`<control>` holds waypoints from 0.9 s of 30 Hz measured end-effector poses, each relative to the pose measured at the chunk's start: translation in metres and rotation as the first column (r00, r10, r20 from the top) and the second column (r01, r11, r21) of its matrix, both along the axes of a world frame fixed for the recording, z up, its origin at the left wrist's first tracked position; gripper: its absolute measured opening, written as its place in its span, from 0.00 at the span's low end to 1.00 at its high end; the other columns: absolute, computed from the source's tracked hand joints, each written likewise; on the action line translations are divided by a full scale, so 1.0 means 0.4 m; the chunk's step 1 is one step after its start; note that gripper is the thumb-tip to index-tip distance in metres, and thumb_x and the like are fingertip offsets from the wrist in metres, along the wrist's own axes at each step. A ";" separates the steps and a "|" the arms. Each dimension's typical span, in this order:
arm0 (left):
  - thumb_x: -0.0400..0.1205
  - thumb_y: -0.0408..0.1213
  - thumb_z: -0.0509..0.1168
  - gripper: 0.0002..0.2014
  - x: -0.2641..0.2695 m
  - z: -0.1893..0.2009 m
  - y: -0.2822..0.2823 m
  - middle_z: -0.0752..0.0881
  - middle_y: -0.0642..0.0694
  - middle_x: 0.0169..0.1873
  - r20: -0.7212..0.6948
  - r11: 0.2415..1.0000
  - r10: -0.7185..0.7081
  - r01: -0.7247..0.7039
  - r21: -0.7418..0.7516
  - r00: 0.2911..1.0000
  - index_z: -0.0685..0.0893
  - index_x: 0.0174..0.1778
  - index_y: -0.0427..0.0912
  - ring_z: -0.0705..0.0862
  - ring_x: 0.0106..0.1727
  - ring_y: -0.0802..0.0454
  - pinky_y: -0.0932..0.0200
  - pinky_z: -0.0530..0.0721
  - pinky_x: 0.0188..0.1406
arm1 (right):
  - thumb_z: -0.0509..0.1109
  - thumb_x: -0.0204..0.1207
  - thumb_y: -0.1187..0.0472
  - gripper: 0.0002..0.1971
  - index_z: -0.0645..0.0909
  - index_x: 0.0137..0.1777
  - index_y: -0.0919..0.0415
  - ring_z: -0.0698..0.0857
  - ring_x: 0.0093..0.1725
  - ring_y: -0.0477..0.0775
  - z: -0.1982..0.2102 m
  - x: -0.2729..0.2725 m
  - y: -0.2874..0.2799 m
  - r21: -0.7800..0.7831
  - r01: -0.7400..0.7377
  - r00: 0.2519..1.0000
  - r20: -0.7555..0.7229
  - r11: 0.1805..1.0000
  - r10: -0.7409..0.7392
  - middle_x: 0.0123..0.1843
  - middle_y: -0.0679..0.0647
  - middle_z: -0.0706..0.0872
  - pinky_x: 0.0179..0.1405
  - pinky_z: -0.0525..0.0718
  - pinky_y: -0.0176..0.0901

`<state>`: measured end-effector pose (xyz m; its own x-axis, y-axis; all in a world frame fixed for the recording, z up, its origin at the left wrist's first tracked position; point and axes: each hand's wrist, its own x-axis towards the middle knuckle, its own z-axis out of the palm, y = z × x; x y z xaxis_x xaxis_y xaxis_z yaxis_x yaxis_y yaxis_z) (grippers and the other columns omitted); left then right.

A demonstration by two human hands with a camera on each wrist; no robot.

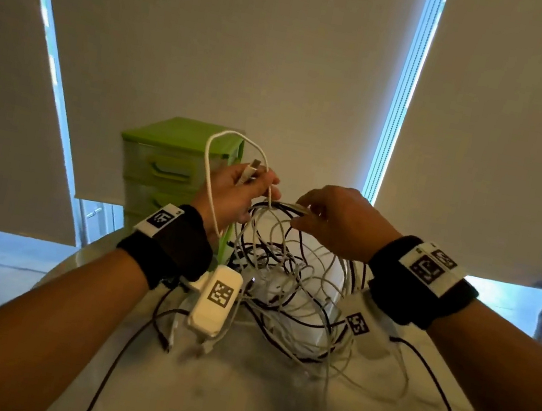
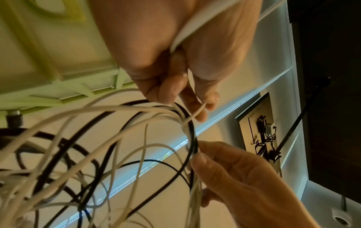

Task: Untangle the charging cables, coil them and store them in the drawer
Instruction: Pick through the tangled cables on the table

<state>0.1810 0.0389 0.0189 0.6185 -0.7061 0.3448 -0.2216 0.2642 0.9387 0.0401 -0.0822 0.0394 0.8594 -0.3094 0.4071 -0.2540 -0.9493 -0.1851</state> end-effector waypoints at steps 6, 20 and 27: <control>0.88 0.37 0.58 0.11 0.006 -0.037 -0.001 0.89 0.47 0.41 -0.178 0.991 -0.125 0.112 -0.079 0.976 0.81 0.42 0.43 0.60 0.17 0.62 0.69 0.62 0.14 | 0.62 0.84 0.56 0.12 0.85 0.58 0.59 0.84 0.41 0.55 -0.007 -0.001 -0.021 -0.001 0.117 0.983 0.145 0.993 -0.115 0.44 0.53 0.86 0.47 0.84 0.47; 0.89 0.40 0.55 0.13 0.007 0.035 -0.054 0.87 0.53 0.36 -0.381 0.942 -0.205 0.076 -0.326 0.902 0.79 0.40 0.45 0.61 0.17 0.61 0.69 0.63 0.14 | 0.59 0.84 0.67 0.09 0.77 0.44 0.62 0.86 0.23 0.49 0.136 -0.029 -0.073 0.639 -0.053 0.749 0.534 0.767 -0.393 0.38 0.59 0.84 0.22 0.84 0.39; 0.89 0.40 0.54 0.12 0.075 0.024 -0.010 0.83 0.56 0.25 -0.352 0.948 -0.105 -0.013 -0.317 0.930 0.77 0.41 0.43 0.61 0.15 0.62 0.71 0.61 0.12 | 0.63 0.75 0.63 0.13 0.86 0.48 0.71 0.84 0.43 0.67 0.079 -0.087 -0.238 0.486 0.307 0.796 0.340 0.818 -0.501 0.44 0.68 0.87 0.44 0.81 0.53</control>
<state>0.2112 0.0348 0.0284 0.7109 -0.6314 0.3097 0.1354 0.5550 0.8207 0.0053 -0.1773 0.0709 0.3766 -0.7985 0.4697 -0.3969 -0.5972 -0.6970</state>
